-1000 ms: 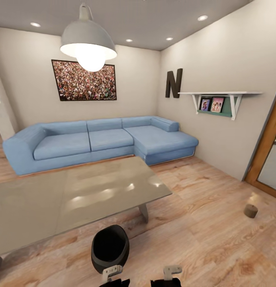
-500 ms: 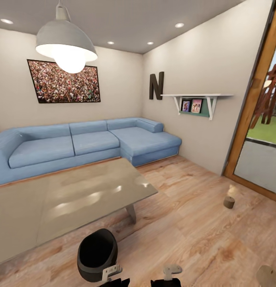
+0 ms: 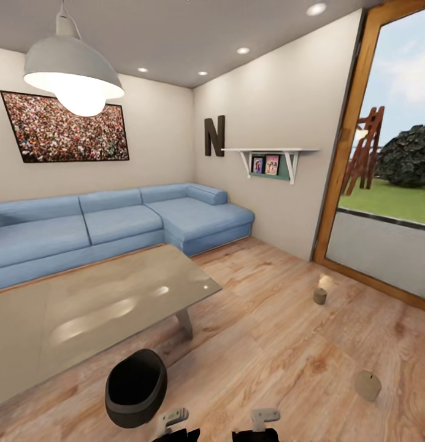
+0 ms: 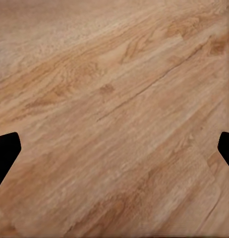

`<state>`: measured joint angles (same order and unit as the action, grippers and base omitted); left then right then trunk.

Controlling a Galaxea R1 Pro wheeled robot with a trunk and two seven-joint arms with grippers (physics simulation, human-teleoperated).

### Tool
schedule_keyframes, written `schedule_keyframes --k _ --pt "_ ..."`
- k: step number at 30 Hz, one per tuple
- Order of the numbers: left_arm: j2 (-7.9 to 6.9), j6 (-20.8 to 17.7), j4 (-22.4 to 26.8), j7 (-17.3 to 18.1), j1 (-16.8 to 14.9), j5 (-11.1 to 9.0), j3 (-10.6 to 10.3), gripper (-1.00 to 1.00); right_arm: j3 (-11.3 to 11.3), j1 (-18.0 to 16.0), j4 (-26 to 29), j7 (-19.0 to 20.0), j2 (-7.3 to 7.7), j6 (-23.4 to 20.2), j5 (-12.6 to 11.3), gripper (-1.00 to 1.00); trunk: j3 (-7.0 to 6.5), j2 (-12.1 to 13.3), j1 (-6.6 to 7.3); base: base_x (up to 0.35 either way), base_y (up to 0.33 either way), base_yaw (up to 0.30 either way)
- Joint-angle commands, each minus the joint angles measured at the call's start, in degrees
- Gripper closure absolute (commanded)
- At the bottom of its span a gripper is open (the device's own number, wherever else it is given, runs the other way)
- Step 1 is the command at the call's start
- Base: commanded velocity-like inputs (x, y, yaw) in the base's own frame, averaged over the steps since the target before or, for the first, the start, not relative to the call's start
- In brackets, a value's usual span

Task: Place each of the two pumpkins and all three candles from the living room inside a cabinet in the living room (use any cabinet), then make sure every cabinet is closed, and position the cauldron so it is next to a table in the living room.

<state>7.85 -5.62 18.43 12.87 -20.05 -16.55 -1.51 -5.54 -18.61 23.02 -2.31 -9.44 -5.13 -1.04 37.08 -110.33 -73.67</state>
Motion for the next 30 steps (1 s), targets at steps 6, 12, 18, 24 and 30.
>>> schedule_keyframes --k 6,12,18,24,30 --pt "-0.03 -0.3 0.1 0.1 0.0 -0.6 -0.2 -1.0 -0.4 0.0 0.1 -0.2 0.03 -0.3 -0.1 -1.0 -0.26 0.0 0.01 -0.007 0.01 -0.253" --pt "-0.19 -0.3 0.1 0.0 0.0 -0.6 -0.2 -1.0 -0.4 0.0 0.1 -0.2 0.03 -0.3 -0.1 -1.0 -0.57 0.0 0.01 0.0 0.001 -0.253" --pt "-0.2 -0.2 0.1 0.0 0.1 -0.6 -0.2 -1.0 -0.4 0.0 0.1 -0.2 0.03 -0.3 -0.1 -1.0 -0.89 0.0 0.01 0.0 0.0 -0.253" --pt "-0.2 -0.2 0.0 0.0 0.1 -0.6 -0.2 -1.0 -0.4 0.0 0.1 -0.2 0.03 -0.3 -0.1 -1.0 -1.21 0.0 0.01 0.0 0.0 -0.253" --pt "-0.2 -0.2 -0.1 0.0 0.1 -0.7 -0.2 -1.0 -0.4 0.0 0.1 -0.3 0.03 -0.3 -0.1 -1.0 -1.52 0.0 0.01 -0.028 0.047 -0.253"
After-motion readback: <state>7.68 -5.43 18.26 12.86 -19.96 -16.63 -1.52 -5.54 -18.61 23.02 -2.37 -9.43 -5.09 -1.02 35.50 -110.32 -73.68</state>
